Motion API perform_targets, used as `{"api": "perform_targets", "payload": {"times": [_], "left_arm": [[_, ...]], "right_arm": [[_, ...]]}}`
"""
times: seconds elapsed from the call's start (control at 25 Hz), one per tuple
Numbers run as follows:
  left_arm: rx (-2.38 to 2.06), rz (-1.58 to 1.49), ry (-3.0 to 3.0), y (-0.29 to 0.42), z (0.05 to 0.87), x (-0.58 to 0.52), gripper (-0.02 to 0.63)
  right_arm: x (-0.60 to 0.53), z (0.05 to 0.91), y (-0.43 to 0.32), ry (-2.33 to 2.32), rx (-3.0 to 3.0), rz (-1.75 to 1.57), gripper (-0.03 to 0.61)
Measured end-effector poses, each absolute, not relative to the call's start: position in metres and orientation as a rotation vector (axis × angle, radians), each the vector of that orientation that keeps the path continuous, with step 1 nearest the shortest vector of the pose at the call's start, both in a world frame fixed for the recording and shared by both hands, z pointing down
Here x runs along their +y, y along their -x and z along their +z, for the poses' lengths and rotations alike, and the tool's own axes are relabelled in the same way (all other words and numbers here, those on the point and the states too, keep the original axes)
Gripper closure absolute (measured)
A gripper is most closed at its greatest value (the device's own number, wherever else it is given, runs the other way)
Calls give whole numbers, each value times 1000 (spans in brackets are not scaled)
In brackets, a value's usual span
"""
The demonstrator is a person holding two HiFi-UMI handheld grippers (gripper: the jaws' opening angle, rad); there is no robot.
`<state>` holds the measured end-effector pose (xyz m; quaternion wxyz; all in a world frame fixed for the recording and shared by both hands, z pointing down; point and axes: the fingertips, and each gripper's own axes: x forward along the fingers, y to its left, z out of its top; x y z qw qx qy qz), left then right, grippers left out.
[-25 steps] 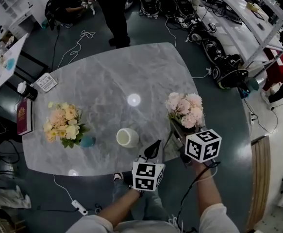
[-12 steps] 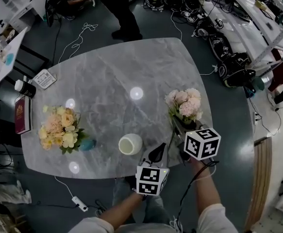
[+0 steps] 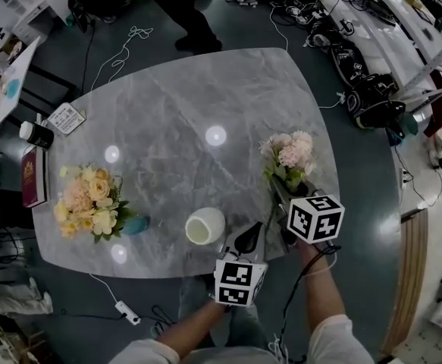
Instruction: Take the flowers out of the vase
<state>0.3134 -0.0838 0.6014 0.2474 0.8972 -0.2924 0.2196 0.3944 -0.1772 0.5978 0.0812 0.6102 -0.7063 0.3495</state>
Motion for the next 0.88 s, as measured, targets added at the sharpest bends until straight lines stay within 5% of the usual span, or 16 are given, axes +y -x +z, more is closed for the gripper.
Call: {"api": "perform_targets", "payload": {"times": [0.88], "left_arm": [[-801,605,-2447,-309,598,-82,606]], "right_arm": [[-173,611,-398,-1830,-1973,1063,445]]}}
